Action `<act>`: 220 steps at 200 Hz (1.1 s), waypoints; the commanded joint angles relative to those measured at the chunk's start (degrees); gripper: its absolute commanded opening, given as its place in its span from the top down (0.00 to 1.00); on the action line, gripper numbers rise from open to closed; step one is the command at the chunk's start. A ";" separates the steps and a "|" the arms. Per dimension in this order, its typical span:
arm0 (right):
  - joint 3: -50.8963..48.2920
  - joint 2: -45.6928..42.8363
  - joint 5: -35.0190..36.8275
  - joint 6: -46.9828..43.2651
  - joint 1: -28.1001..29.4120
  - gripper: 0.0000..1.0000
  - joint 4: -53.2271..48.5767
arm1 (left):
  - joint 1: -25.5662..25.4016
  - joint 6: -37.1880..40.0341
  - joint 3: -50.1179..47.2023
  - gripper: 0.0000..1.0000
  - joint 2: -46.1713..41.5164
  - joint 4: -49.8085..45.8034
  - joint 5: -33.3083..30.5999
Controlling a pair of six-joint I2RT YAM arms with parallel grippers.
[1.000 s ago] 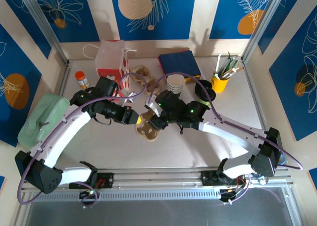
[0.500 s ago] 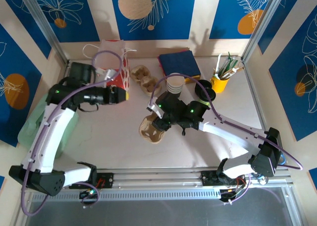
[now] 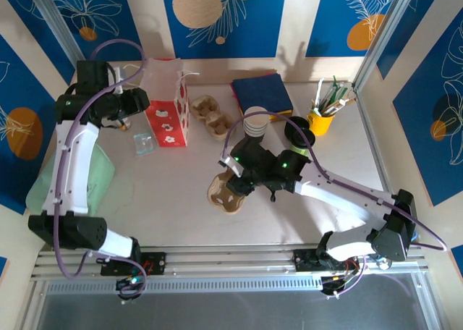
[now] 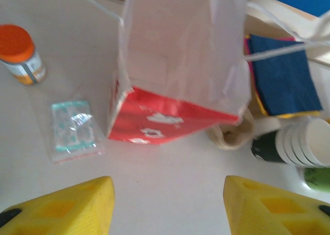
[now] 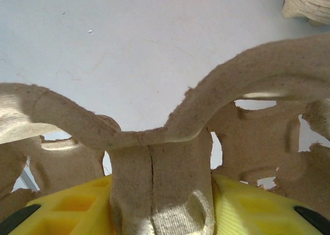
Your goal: Pack the takeout coffee
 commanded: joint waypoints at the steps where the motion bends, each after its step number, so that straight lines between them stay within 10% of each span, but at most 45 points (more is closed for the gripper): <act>1: -0.93 -2.73 0.66 1.10 0.53 0.55 -1.74 | 0.40 3.54 4.31 0.42 3.39 3.36 -5.43; 127: -1.89 -4.95 0.92 1.52 0.66 0.55 -3.45 | 0.64 12.99 36.05 0.54 32.63 -7.44 -8.80; 220: -1.35 -4.97 0.92 1.36 0.66 0.55 -4.07 | 0.66 14.96 37.21 0.66 37.26 -7.81 -9.18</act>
